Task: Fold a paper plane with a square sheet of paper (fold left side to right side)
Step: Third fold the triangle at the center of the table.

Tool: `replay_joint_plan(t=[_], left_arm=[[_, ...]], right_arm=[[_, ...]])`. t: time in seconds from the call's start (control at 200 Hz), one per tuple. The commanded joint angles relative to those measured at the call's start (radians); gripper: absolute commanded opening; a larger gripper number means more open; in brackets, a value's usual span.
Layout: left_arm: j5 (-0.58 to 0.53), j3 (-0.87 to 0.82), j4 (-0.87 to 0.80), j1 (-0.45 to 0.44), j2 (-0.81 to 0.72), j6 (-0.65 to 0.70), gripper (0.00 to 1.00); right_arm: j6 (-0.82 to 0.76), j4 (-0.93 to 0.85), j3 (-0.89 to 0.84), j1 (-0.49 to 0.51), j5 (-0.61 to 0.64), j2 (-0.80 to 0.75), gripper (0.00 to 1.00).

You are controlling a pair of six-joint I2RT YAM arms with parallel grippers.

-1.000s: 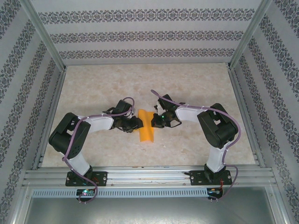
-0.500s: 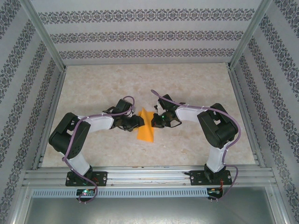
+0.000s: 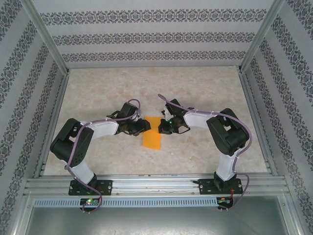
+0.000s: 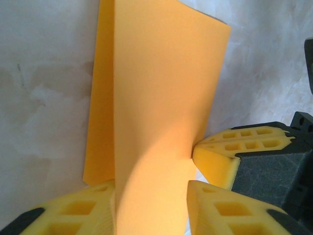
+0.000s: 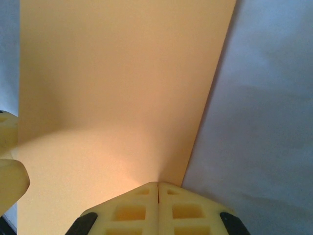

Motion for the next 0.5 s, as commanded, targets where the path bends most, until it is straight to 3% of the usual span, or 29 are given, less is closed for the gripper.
replay_joint_plan(t=[0.0, 0.225, 0.3, 0.495], left_arm=[[-0.017, 0.003, -0.01, 0.008, -0.024, 0.016, 0.33], [-0.016, -0.01, -0.017, 0.007, -0.033, -0.012, 0.07], [-0.01, -0.017, -0.004, 0.002, -0.036, -0.041, 0.03], [-0.016, -0.036, 0.032, -0.016, -0.044, -0.124, 0.01]], right_arm=[[-0.029, -0.048, -0.022, -0.019, 0.055, 0.033, 0.0], [-0.067, -0.039, 0.0, -0.028, 0.043, 0.012, 0.0], [-0.089, -0.034, 0.012, -0.036, 0.043, -0.014, 0.0], [-0.157, 0.006, -0.048, -0.042, 0.103, -0.184, 0.3]])
